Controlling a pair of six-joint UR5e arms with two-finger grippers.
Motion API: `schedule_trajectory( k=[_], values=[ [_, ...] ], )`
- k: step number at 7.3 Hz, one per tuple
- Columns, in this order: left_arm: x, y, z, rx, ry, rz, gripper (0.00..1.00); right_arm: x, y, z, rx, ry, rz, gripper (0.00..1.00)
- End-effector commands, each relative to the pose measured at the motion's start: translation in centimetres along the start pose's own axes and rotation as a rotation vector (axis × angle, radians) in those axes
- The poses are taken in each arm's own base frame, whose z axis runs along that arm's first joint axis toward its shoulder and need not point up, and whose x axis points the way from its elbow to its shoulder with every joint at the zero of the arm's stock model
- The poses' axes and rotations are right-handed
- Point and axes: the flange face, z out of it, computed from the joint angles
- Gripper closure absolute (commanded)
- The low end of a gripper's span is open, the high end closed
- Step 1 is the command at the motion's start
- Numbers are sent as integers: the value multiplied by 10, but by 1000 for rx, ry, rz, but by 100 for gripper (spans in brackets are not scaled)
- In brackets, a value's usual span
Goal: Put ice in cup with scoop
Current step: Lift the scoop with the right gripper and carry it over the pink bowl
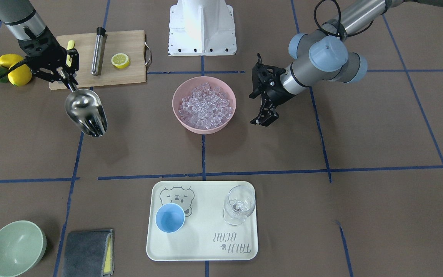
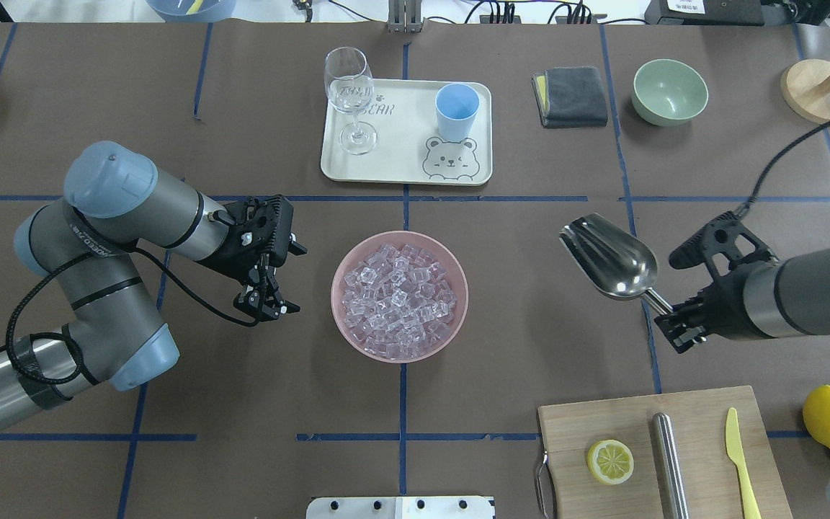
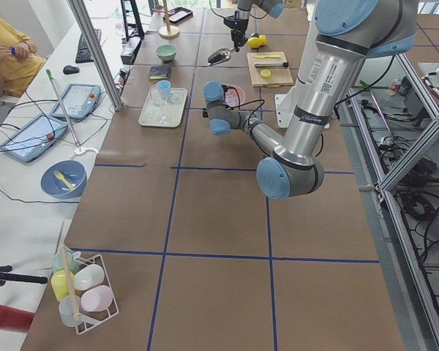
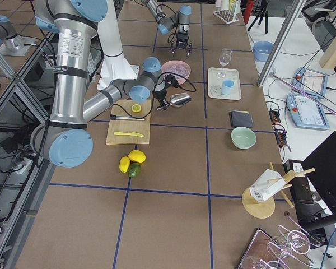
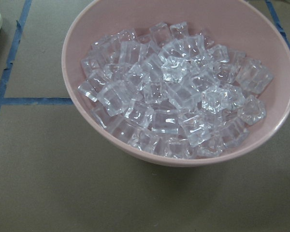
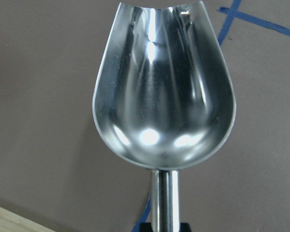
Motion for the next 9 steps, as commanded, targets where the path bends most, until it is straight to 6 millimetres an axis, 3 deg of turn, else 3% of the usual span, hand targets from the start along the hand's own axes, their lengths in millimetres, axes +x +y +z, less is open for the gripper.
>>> schedule_trajectory(
  k=[1,2,5,7,9],
  values=[
    [-1,2,1,-3,-1,-3,0,-51,-51,-16,-34,-8,-66,100],
    [-1,1,1,-3,-2,-3,0,-69,-56,-23,-60,-11,-75,100],
    [0,1,2,-3,-2,1,0,-131,-121,-75,-231,75,-158,100],
    [-1,1,2,-6,-2,-1,0,-145,-142,-80,-317,106,-289,100],
    [-7,4,-5,-8,-13,-9,0,-160,-171,-72,-433,116,-418,100]
  ],
)
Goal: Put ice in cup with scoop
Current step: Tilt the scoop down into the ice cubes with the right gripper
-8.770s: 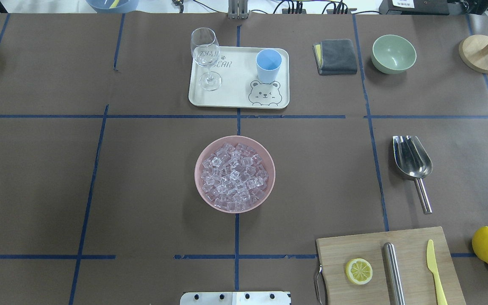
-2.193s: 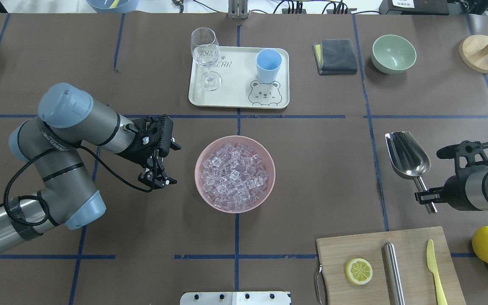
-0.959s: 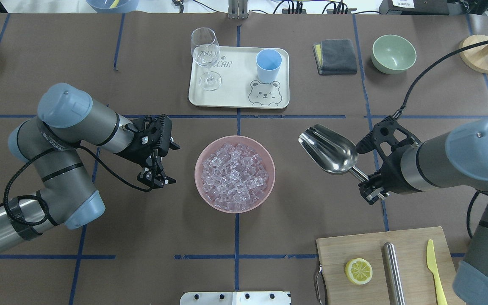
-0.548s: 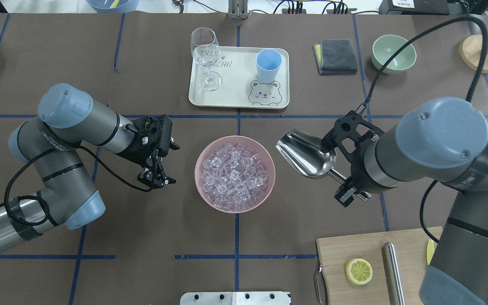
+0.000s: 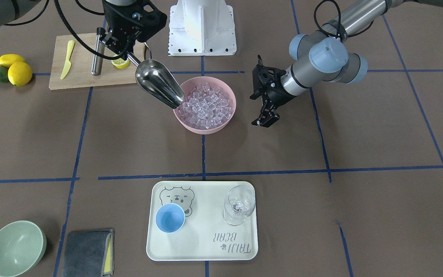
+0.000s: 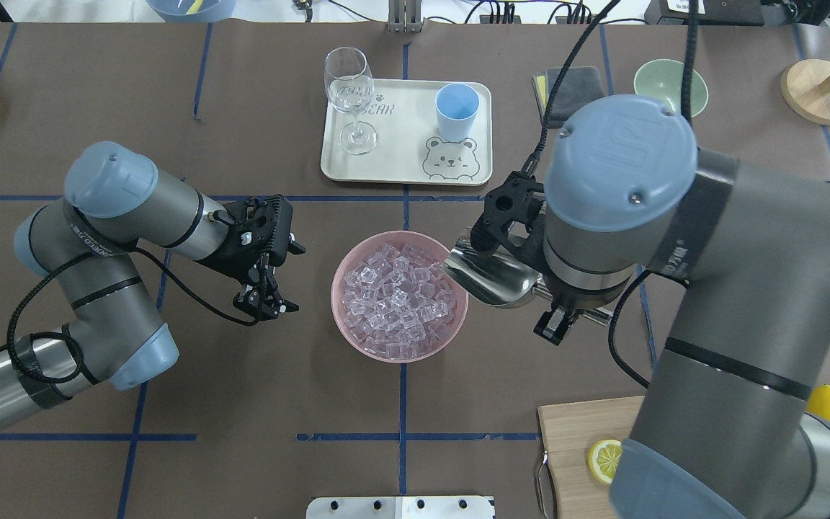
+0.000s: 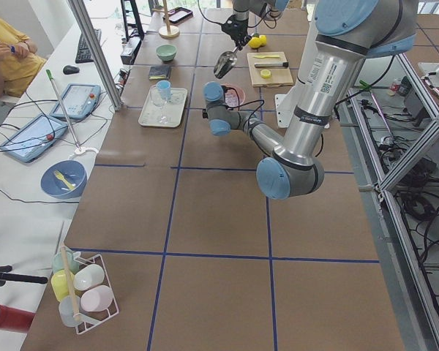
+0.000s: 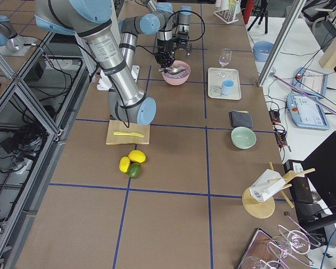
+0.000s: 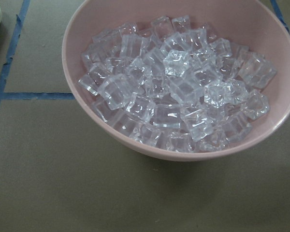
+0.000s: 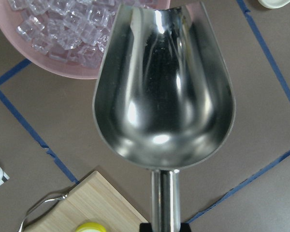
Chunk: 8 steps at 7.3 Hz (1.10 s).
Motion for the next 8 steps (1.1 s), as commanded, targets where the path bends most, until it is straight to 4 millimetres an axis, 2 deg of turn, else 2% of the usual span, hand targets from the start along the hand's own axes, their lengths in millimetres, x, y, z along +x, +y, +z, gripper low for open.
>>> schedule_trajectory(
  k=[1,2,3,5,7,8],
  values=[
    [-6,2,-8,1,-12,-5,0,-3,-26,-5,-116,6,-171,100],
    [-6,4,-8,-1,-11,-7,0,-7,-47,-6,-177,7,-176,100],
    [-8,5,-10,-3,-15,-10,0,-10,-65,-18,-234,21,-244,100],
    [-9,8,-9,-6,-16,-13,0,-11,-81,-29,-332,50,-270,100],
    [-9,8,-9,-7,-16,-15,0,-16,-116,-29,-413,48,-262,100],
    [-9,7,-9,-5,-15,-13,0,-16,-124,-26,-445,58,-258,100]
  ],
)
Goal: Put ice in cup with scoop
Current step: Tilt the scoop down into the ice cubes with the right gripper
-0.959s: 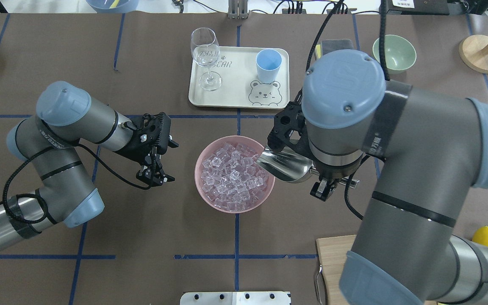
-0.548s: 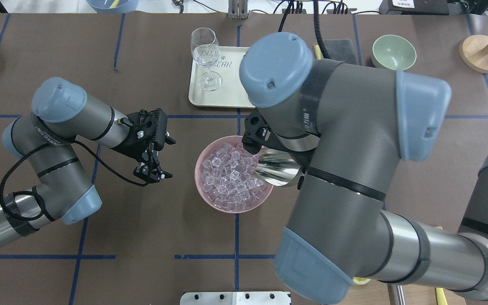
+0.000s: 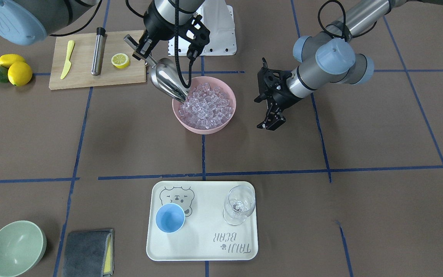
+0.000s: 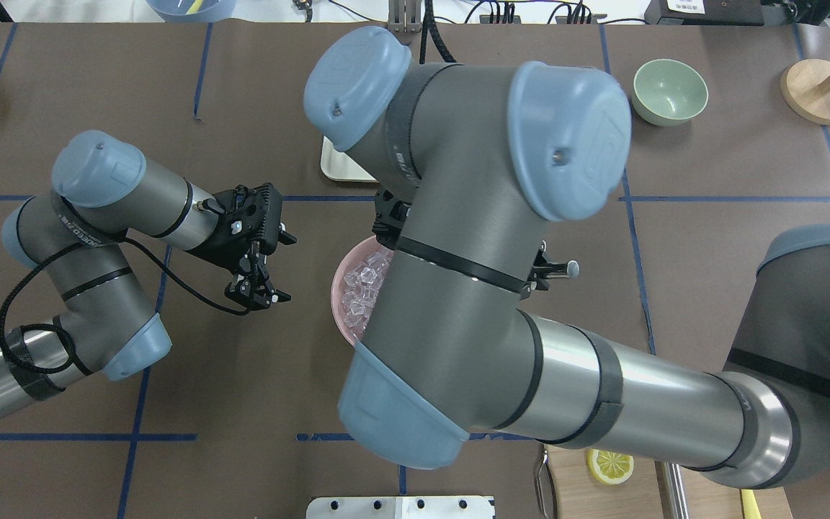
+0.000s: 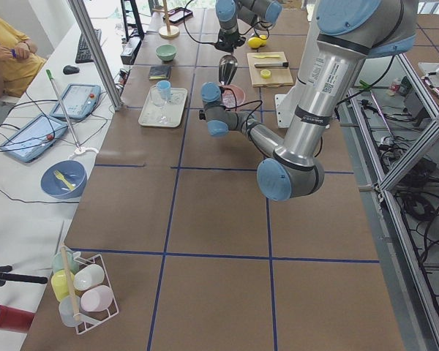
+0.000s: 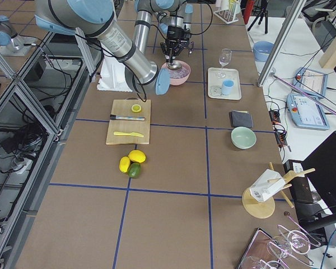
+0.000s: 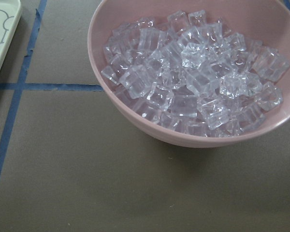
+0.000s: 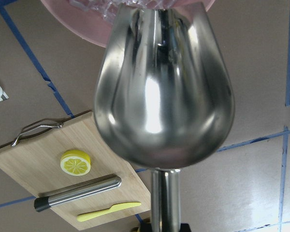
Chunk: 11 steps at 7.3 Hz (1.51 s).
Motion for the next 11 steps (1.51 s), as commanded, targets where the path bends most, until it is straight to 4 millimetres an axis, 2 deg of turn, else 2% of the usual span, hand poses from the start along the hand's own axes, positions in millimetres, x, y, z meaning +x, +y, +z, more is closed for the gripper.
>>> schedule_trajectory(
  k=[1,3,6,7,11],
  values=[
    [0,0,0,1,1,0,0,5,-20,0,-75,1,5,100],
    [1,0,1,3,2,2,0,10,-39,1,-136,22,-22,100],
    [1,0,1,4,0,3,0,-1,-45,4,-172,49,-76,100],
    [0,1,0,3,-1,2,0,-9,-49,7,-177,48,-89,100],
    [1,1,1,4,0,3,0,-18,-68,17,-200,34,-102,100]
  ],
)
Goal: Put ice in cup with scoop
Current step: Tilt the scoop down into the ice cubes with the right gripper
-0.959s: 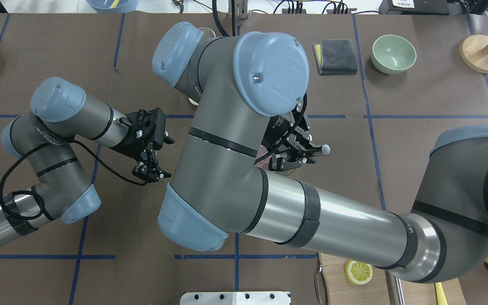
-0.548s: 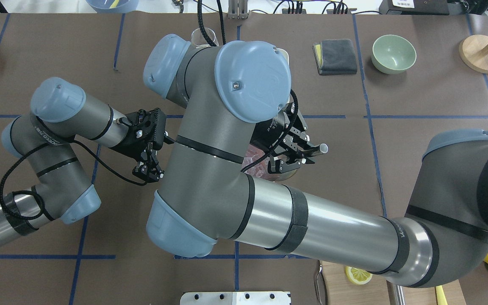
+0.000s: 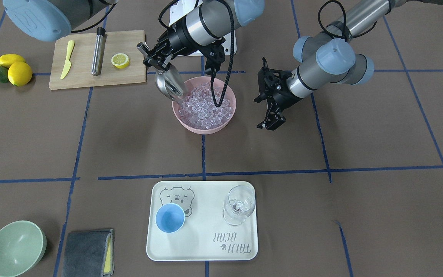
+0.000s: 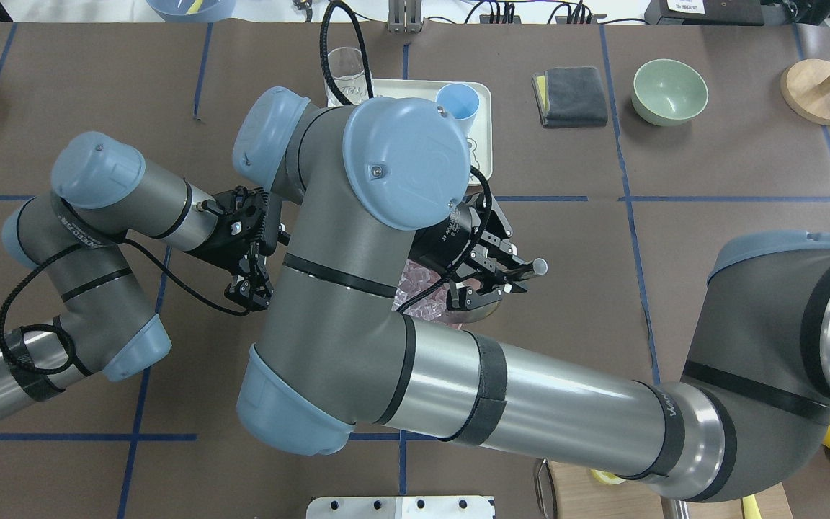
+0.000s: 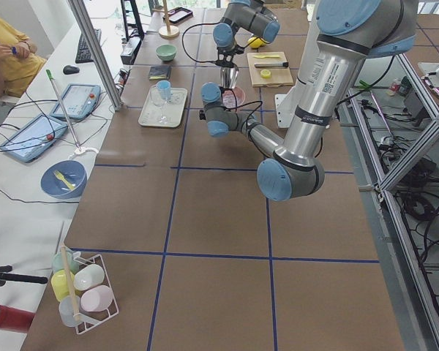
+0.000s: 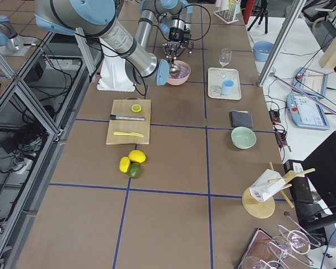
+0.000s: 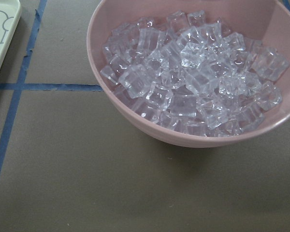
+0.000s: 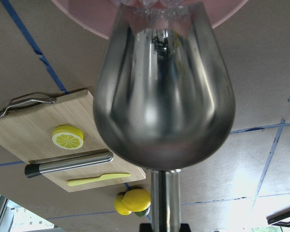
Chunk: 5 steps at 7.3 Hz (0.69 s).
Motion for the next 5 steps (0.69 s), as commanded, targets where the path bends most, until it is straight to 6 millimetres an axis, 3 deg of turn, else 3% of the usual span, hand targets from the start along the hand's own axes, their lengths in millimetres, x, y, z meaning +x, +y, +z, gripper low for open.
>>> schedule_trajectory(
  k=[1,5],
  values=[
    [0,1,0,0,0,0,0,-1,-17,5,-2,-11,0,100],
    [1,-1,-1,2,0,2,0,1,-36,19,77,-52,13,100]
  ],
)
